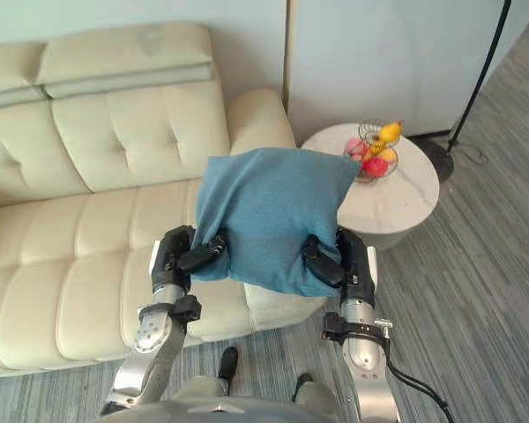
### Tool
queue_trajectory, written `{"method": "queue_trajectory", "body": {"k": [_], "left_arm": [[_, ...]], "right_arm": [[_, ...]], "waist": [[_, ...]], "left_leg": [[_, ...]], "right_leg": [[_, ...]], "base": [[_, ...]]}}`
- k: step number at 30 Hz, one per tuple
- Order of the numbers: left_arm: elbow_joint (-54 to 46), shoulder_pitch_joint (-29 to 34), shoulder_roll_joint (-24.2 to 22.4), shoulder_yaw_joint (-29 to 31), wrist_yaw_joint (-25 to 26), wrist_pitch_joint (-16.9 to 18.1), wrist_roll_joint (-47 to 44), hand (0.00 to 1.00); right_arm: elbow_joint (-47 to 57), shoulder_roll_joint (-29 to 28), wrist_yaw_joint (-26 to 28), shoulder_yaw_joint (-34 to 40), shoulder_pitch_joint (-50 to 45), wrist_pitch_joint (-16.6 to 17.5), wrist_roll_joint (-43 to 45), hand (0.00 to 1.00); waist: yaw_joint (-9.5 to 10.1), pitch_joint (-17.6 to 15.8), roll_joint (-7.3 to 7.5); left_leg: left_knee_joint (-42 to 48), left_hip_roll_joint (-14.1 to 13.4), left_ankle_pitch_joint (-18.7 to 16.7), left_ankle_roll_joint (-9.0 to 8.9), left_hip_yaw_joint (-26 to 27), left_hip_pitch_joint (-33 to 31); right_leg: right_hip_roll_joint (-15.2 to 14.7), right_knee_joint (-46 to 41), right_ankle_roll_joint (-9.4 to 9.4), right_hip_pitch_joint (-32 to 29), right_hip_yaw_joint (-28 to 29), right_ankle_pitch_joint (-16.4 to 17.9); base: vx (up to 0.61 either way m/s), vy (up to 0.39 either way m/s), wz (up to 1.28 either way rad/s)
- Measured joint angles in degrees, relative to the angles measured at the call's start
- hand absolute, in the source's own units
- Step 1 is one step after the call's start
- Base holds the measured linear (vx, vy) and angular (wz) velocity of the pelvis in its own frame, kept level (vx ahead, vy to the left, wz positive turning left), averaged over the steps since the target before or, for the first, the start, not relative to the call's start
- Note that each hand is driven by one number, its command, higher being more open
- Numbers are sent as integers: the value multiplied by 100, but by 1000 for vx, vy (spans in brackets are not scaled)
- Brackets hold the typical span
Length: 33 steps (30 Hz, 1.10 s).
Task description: Pick up cushions and gather them together orderly.
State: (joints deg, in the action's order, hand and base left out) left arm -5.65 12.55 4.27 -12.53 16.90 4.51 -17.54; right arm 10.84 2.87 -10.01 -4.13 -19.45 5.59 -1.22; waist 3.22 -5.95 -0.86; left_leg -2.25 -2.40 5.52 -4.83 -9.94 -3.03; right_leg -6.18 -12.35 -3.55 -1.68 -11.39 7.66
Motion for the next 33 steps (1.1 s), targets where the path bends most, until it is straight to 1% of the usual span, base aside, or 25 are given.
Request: {"method": "queue_trajectory", "body": {"k": [6,7,8,9,10,11,12,13,14,15,16,17,20,21,22,23,24,25,26,27,28,29,31,32,33], "left_arm": [[-167,35,-219,-13,-63,0,-39,0],[-167,51,-228,-14,-63,0,-47,0],[-167,63,-231,-33,-63,0,-58,0],[-166,62,-232,-44,-63,3,-60,0],[-163,57,-231,-78,-63,33,-63,0],[-142,57,-217,-87,-63,39,-66,0],[-75,64,-214,-94,-63,57,-69,0],[2,42,-198,-117,-63,82,-74,0],[119,1,-105,-174,-63,127,-85,0],[247,-15,12,-275,-64,178,-93,0],[312,-19,53,-336,-70,181,-98,0],[437,-43,80,-523,-78,181,-100,0],[781,-67,154,-533,-96,177,-101,0],[809,-66,161,-533,-96,176,-101,0],[945,-65,185,-533,-97,161,-101,0],[1022,-61,188,-533,-97,124,-102,0],[1029,-61,188,-533,-97,122,-102,0],[1029,-62,214,-526,-122,120,-100,0],[1029,-62,223,-522,-137,117,-100,0],[1029,-58,231,-500,-147,115,-100,0],[1028,-59,244,-488,-146,115,-100,0],[1027,-58,291,-469,-148,115,-97,0],[1027,-59,328,-468,-156,116,-97,0],[1027,-58,351,-468,-156,105,-96,0],[1027,-58,350,-468,-156,105,-96,0]], "right_arm": [[369,243,-259,-46,-38,5,-180,0],[368,262,-283,-52,-26,4,-219,0],[369,277,-336,-53,-22,4,-224,0],[356,277,-366,-53,-10,6,-232,0],[281,334,-447,-48,110,3,-301,0],[214,366,-486,-48,193,4,-346,0],[60,452,-516,-46,337,5,-382,0],[-56,511,-535,-35,442,5,-394,0],[-311,556,-556,0,634,6,-420,0],[-546,491,-555,83,763,6,-429,0],[-698,489,-554,152,868,8,-433,0],[-912,483,-564,310,918,6,-433,0],[-1196,360,-554,335,930,-49,-451,0],[-1212,357,-554,335,930,-52,-458,0],[-1290,298,-554,343,922,-67,-551,0],[-1303,231,-553,355,877,-110,-557,0],[-1304,212,-551,362,864,-115,-557,0],[-1318,192,-518,430,851,-137,-559,0],[-1346,180,-515,444,850,-145,-560,0],[-1458,157,-495,452,854,-159,-559,0],[-1509,130,-475,451,853,-164,-558,0],[-1549,57,-425,455,852,-197,-555,0],[-1549,48,-410,461,885,-198,-557,0],[-1547,49,-374,457,915,-197,-557,0],[-1547,49,-373,457,918,-197,-557,0]], "waist": [[19,252,-51],[42,313,-97],[46,413,-132],[57,420,-72],[119,433,-80],[124,450,-104],[136,526,-223],[116,574,-288],[55,582,-264],[21,633,-174],[10,619,-158],[-45,627,-227],[-52,542,-108],[-54,534,-103],[-56,507,-86],[-56,491,-76],[-49,454,-69],[-64,213,-85],[-88,168,-76],[-100,127,-69],[-108,113,-68],[-203,63,-78],[-220,27,-52],[-216,-19,-25],[-216,-22,-20]], "left_leg": [[549,242,-77,-81,-927,-479],[553,195,-170,-9,-828,-586],[578,38,-358,282,-323,-752],[668,-7,-395,333,-92,-835],[1190,-194,-555,380,590,-1109],[1599,-292,-556,443,884,-1219],[1945,-442,-257,654,1230,-1237],[1871,-424,-240,591,1354,-1251],[1587,-321,-43,682,1415,-1232],[861,-217,247,646,1309,-1018],[808,-261,10,608,1539,-962],[928,-295,-115,359,1810,-964],[505,26,109,496,1721,-801],[480,49,117,509,1717,-783],[369,175,131,543,1692,-698],[347,323,102,648,1670,-662],[354,384,76,692,1665,-649],[429,561,-13,817,1586,-547],[456,595,-36,850,1559,-533],[467,616,-57,904,1519,-546],[443,604,-58,922,1471,-552],[227,554,-51,933,1254,-511],[-24,545,-49,931,1223,-404],[-170,558,-47,932,1234,-314],[-170,562,-47,932,1234,-311]], "right_leg": [[-207,-639,60,43,-985,445],[-209,-656,68,49,-1155,460],[-249,-567,93,86,-1472,428],[-318,-528,125,75,-1556,398],[-421,-542,142,68,-1742,381],[-464,-564,141,85,-1858,380],[-443,-649,138,89,-1948,382],[-413,-674,136,81,-2001,385],[-451,-585,143,69,-1992,384],[-553,-338,90,76,-2108,286],[-572,-216,20,80,-2236,122],[-610,-127,-80,107,-2436,-32],[-804,31,-228,207,-2478,-213],[-820,33,-239,219,-2484,-221],[-908,32,-298,285,-2518,-256],[-1079,-89,-299,292,-2549,-255],[-1165,-193,-276,282,-2547,-236],[-1487,-846,-27,203,-2325,-121],[-1555,-1060,88,124,-2208,-114],[-1578,-1550,359,-202,-1680,-105],[-1447,-1677,356,-335,-1309,-18],[-709,-1561,71,-489,-483,291],[-254,-1328,99,-581,-223,399],[164,-1124,118,-721,-157,421],[203,-1114,120,-746,-147,421]], "base": [[-84,-56,82],[-106,-91,109],[-70,-46,92],[-8,12,106],[26,68,74],[54,81,75],[54,80,57],[3,86,68],[-24,154,69],[-32,131,67],[48,175,82],[40,103,66],[9,192,40],[5,199,25],[10,213,25],[13,227,26],[1,250,40],[-17,206,34],[-36,257,40],[-34,196,24],[-21,175,54],[3,75,54],[38,14,36],[26,-20,11],[-10,-61,8]]}}
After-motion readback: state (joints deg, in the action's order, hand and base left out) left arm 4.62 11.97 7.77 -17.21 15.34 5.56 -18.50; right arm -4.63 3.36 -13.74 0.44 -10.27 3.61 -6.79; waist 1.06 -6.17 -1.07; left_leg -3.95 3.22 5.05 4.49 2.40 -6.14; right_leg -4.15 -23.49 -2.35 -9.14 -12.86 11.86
